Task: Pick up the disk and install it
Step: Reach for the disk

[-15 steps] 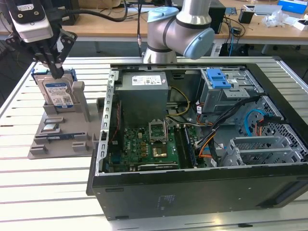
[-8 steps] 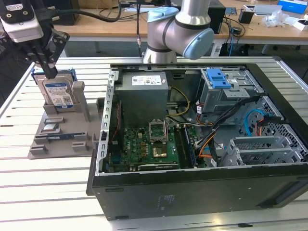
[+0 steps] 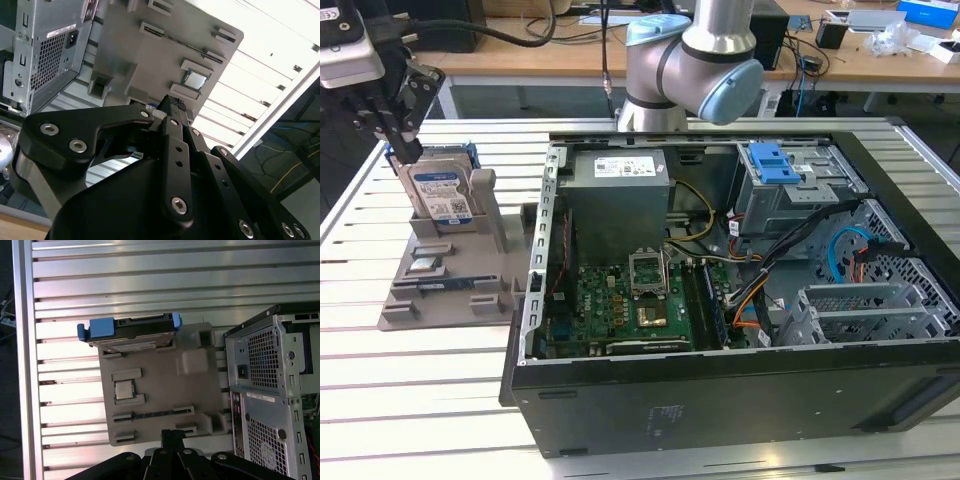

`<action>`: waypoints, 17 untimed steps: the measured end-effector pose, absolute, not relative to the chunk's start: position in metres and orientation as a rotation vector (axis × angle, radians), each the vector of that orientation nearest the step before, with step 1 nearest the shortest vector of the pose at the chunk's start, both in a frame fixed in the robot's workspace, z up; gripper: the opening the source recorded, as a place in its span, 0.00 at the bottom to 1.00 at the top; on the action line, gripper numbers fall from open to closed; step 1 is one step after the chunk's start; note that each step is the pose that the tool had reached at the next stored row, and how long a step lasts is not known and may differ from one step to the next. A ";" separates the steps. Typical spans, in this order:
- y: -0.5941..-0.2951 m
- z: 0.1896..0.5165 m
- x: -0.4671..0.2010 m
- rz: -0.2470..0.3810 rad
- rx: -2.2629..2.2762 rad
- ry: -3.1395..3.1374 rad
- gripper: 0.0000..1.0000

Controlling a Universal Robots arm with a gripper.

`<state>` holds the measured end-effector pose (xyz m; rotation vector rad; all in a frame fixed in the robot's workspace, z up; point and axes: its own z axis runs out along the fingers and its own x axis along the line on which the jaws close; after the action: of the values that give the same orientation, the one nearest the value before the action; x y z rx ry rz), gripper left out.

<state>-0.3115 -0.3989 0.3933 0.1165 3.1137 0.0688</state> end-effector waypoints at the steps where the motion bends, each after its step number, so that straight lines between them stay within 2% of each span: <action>1: -0.399 0.393 -0.313 0.069 0.117 3.114 0.11; 17: -0.399 0.393 -0.341 0.069 0.116 3.114 0.11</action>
<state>-0.3411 -0.3989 0.3933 0.1165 3.1137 0.0688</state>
